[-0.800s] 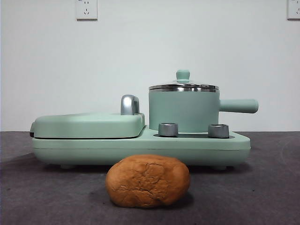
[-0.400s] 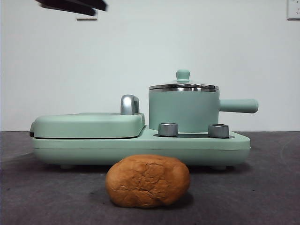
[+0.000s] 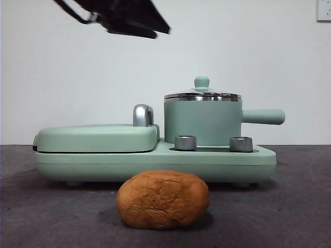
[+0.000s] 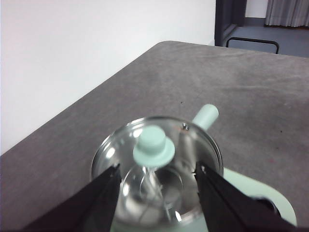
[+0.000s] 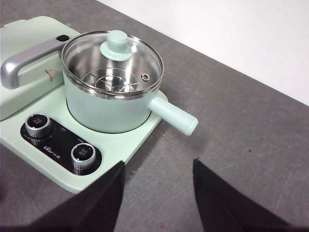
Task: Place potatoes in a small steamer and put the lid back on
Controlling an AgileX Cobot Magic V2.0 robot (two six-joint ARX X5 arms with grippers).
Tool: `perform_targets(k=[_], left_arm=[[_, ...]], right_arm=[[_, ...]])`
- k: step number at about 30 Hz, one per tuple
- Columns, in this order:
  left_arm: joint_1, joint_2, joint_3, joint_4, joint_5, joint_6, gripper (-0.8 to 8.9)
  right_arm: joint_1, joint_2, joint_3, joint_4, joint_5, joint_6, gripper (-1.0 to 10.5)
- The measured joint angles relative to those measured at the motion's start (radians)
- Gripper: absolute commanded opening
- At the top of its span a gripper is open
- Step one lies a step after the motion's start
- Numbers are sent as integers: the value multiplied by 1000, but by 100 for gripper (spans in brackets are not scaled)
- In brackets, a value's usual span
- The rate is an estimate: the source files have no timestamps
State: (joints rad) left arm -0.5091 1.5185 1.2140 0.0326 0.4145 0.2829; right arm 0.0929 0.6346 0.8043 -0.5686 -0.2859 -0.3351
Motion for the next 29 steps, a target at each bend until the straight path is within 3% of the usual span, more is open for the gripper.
perform_targets(k=[16, 29], left_arm=[[-62, 347, 330, -4, 0, -26, 249], [-64, 460, 364, -17, 0, -37, 248]], right_arm=[[12, 0, 0, 0, 0, 0, 224], [12, 0, 0, 0, 0, 0, 224]])
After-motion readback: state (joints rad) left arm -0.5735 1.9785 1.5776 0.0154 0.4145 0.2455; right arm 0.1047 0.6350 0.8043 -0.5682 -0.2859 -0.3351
